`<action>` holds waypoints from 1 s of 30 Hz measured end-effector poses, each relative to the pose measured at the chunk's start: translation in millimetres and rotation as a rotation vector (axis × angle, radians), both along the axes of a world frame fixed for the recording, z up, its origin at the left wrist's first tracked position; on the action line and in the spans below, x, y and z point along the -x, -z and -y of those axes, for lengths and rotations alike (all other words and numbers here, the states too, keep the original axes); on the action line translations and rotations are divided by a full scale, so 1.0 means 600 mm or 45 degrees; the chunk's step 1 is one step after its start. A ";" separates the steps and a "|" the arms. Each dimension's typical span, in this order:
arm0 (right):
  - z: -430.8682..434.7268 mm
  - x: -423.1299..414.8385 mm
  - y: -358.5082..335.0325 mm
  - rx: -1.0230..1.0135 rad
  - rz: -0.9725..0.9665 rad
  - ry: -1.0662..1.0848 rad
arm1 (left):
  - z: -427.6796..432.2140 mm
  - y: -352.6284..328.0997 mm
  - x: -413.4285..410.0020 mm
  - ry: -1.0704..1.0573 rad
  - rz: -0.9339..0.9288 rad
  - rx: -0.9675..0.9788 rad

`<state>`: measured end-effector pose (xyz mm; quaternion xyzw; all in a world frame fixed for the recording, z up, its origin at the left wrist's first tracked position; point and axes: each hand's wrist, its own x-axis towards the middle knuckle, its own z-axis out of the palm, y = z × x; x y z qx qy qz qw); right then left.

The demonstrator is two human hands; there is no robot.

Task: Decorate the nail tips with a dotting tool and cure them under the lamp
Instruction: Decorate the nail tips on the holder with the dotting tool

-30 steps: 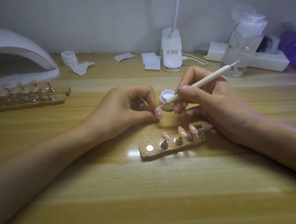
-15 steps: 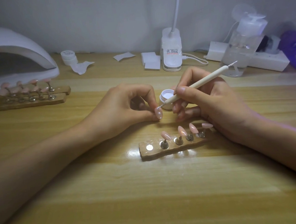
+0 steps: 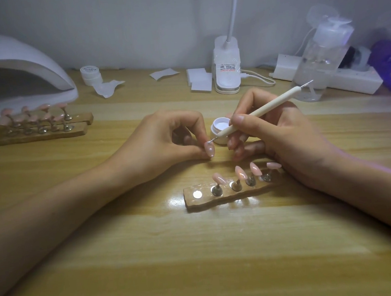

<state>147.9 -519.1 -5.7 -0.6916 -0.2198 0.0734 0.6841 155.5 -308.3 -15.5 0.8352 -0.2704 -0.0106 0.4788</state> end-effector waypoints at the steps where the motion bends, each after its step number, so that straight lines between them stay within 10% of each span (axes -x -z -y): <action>1: 0.000 0.000 0.000 -0.008 0.003 -0.006 | 0.000 0.000 0.000 0.002 0.003 -0.002; 30: 0.003 -0.004 -0.008 -0.263 -0.095 0.006 | -0.003 -0.032 0.020 -0.163 -0.200 0.131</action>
